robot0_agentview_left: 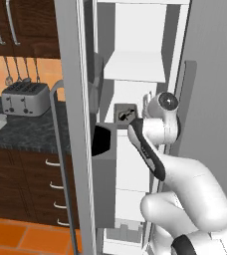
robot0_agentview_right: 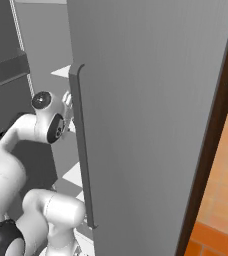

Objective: Take the meat container that has the fish and place it on the second highest rack of the freezer. Then take the vegetable container that has the lemon and squash and place it on the highest rack of the freezer.

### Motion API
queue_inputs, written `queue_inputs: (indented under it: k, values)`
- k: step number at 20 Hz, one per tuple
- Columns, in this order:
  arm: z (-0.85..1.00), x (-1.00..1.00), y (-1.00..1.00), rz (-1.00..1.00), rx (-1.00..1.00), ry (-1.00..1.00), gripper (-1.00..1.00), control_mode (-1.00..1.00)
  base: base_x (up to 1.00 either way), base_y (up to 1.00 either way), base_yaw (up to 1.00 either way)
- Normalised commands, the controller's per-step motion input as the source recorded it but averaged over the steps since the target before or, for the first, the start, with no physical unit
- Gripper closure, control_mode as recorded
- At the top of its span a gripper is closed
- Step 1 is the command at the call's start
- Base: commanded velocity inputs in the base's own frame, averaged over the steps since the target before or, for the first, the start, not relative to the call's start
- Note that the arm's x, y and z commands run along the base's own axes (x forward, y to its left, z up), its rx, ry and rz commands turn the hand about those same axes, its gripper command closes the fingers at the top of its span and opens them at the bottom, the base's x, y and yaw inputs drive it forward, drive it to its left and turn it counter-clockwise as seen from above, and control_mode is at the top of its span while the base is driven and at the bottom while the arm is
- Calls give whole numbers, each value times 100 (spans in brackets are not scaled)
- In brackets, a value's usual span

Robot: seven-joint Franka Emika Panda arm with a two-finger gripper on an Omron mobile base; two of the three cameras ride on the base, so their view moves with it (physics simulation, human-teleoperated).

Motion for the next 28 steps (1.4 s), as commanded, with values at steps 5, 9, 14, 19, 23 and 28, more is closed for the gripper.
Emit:
queue_inputs:
  k: [5, 9, 14, 19, 23, 28]
  values:
    - [74, -77, 4, 10, 0, 20, -100, -100, 0, 0, 0]
    - [17, -76, 0, 20, -9, 29, -100, -100, 0, 0, 0]
    - [0, -89, -14, 32, -24, 22, -100, -100, 0, 0, 0]
    - [6, -74, -43, 41, -17, 17, -100, -100, 0, 0, 0]
    - [23, -49, -8, 47, -6, 19, -100, -100, 0, 0, 0]
    - [23, -58, 5, 37, -1, 7, -100, -100, 0, 0, 0]
